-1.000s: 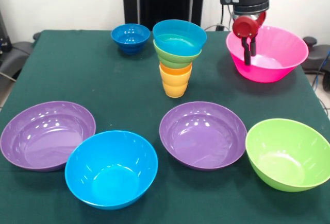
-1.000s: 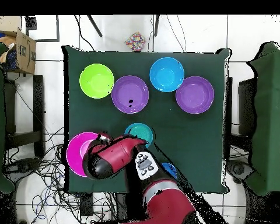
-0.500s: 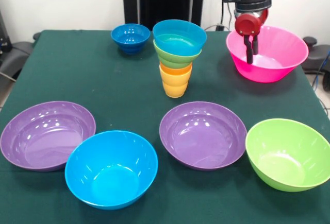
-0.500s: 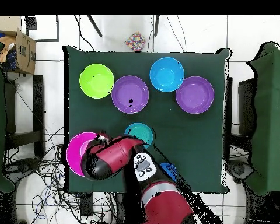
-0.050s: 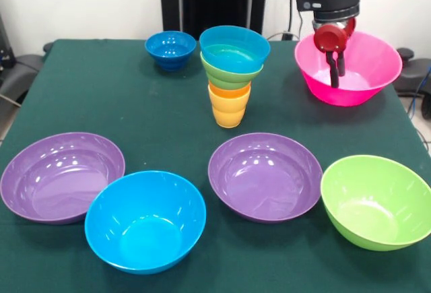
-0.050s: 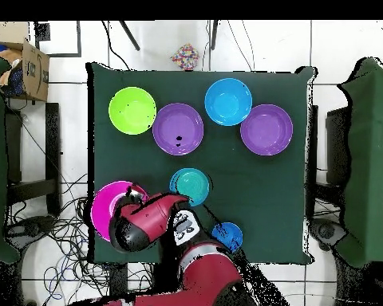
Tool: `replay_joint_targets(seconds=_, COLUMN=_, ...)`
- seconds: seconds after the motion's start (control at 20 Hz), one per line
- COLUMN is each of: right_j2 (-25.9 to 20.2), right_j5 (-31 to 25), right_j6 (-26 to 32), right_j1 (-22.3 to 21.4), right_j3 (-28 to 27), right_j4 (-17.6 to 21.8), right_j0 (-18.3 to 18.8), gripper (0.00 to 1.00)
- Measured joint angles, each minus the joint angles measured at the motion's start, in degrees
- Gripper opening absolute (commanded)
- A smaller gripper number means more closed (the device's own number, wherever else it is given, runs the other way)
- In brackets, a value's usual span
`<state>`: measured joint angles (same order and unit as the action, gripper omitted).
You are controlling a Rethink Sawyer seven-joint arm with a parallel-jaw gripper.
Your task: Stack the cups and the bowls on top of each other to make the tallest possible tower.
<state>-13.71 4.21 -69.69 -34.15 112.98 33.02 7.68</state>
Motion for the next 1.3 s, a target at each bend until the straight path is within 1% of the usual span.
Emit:
replay_joint_targets(seconds=0.1, right_j2=0.49, right_j5=1.83, right_j6=-0.48, right_j1=0.54, right_j3=-0.02, right_j4=-0.01, right_j0=-0.25, gripper=1.00)
replay_joint_targets(seconds=0.25, right_j2=2.09, right_j5=6.01, right_j6=-0.98, right_j1=2.14, right_j3=-0.10, right_j4=-0.01, right_j0=-0.81, gripper=1.00)
replay_joint_targets(seconds=0.55, right_j2=3.72, right_j5=8.89, right_j6=-0.98, right_j1=4.32, right_j3=-0.16, right_j4=-0.02, right_j0=-0.95, gripper=1.00)
replay_joint_targets(seconds=0.75, right_j2=4.13, right_j5=8.93, right_j6=-0.98, right_j1=5.45, right_j3=-0.15, right_j4=-0.01, right_j0=-0.89, gripper=1.00)
replay_joint_targets(seconds=0.9, right_j2=4.06, right_j5=8.89, right_j6=-0.98, right_j1=5.23, right_j3=0.07, right_j4=-0.04, right_j0=-0.64, gripper=1.00)
replay_joint_targets(seconds=1.0, right_j2=3.90, right_j5=8.45, right_j6=-0.98, right_j1=4.70, right_j3=0.48, right_j4=-0.15, right_j0=-0.36, gripper=1.00)
replay_joint_targets(seconds=1.3, right_j2=2.39, right_j5=5.13, right_j6=-0.98, right_j1=0.46, right_j3=3.16, right_j4=-2.10, right_j0=0.83, gripper=1.00)
